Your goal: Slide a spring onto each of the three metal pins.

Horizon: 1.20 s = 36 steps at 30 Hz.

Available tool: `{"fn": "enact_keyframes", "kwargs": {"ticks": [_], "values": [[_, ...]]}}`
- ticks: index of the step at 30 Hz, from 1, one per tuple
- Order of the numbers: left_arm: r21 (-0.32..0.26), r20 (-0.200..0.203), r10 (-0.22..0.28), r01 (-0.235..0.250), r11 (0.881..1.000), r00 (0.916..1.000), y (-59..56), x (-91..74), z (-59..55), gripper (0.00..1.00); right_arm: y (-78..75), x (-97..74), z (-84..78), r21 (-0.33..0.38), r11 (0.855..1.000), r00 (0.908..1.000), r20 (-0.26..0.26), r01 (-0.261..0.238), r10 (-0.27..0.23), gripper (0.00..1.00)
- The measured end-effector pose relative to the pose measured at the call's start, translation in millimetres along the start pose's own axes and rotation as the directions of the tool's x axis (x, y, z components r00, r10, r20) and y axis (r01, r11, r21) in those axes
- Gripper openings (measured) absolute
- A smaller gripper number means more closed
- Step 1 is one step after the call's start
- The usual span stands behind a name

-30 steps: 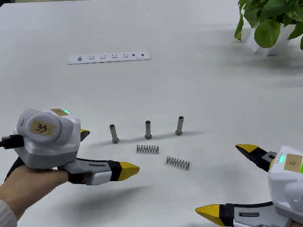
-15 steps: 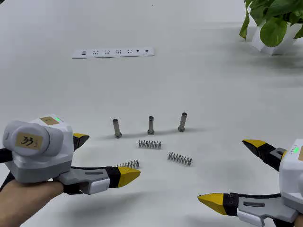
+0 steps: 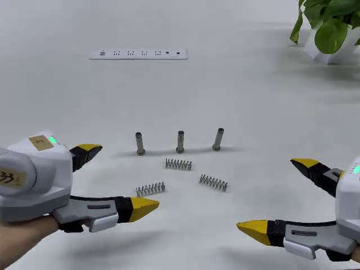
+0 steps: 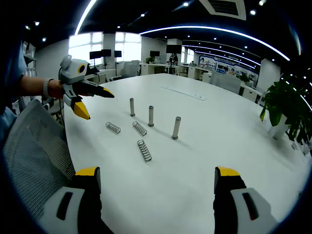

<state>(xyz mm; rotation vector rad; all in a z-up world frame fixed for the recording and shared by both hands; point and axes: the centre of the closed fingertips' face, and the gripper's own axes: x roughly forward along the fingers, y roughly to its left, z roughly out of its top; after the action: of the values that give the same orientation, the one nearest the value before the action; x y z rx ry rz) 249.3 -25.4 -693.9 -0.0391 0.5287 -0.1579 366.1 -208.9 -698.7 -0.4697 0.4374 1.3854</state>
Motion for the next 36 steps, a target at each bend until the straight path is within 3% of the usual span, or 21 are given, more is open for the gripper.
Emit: {"fn": "enact_keyframes", "kwargs": {"ticks": [13, 19, 22, 24, 27, 30, 32, 36], "values": [[0.025, -0.054, -0.044, 0.045, 0.999, 0.9976, -4.1, -0.4, -14.7, 0.92, -1.4, 5.2, 6.3, -0.044, 0.999, 0.9998, -0.015, -0.017, 0.016, 0.98], [0.04, -0.091, -0.086, 0.09, 0.995, 0.9921, -8.7, 3.9, -18.6, 0.82, 0.7, 5.5, 5.4, -0.047, 0.999, 0.9996, -0.019, -0.023, 0.022, 0.98], [0.038, -0.11, -0.138, 0.143, 0.989, 0.9843, -15.7, 7.1, -18.0, 0.7, 0.8, 4.5, 5.0, -0.041, 0.999, 0.9996, -0.015, -0.024, 0.024, 0.98], [0.04, -0.118, -0.142, 0.147, 0.988, 0.9829, -14.7, 9.4, -18.2, 0.57, 1.6, 4.1, 5.4, -0.04, 0.999, 0.9996, -0.014, -0.026, 0.025, 0.98], [0.081, -0.147, -0.148, 0.161, 0.984, 0.9779, -14.0, 14.3, -21.3, 0.46, 1.3, 4.2, 5.5, -0.035, 0.999, 0.9997, -0.011, -0.023, 0.022, 0.98], [0.118, -0.181, -0.148, 0.17, 0.978, 0.9724, -13.8, 17.2, -24.4, 0.37, 2.3, 4.4, 6.8, -0.032, 0.999, 0.9997, -0.008, -0.022, 0.021, 0.98], [0.113, -0.199, -0.16, 0.185, 0.976, 0.9669, -12.2, 18.6, -28.0, 0.35, 2.9, 4.6, 7.3, -0.03, 0.999, 0.9998, -0.005, -0.021, 0.021, 0.98], [0.16, -0.276, -0.159, 0.209, 0.965, 0.948, -9.3, 20.9, -35.9, 0.3, 3.3, 4.1, 6.4, -0.027, 0.999, 0.9998, -0.005, -0.019, 0.019, 0.98]]}}
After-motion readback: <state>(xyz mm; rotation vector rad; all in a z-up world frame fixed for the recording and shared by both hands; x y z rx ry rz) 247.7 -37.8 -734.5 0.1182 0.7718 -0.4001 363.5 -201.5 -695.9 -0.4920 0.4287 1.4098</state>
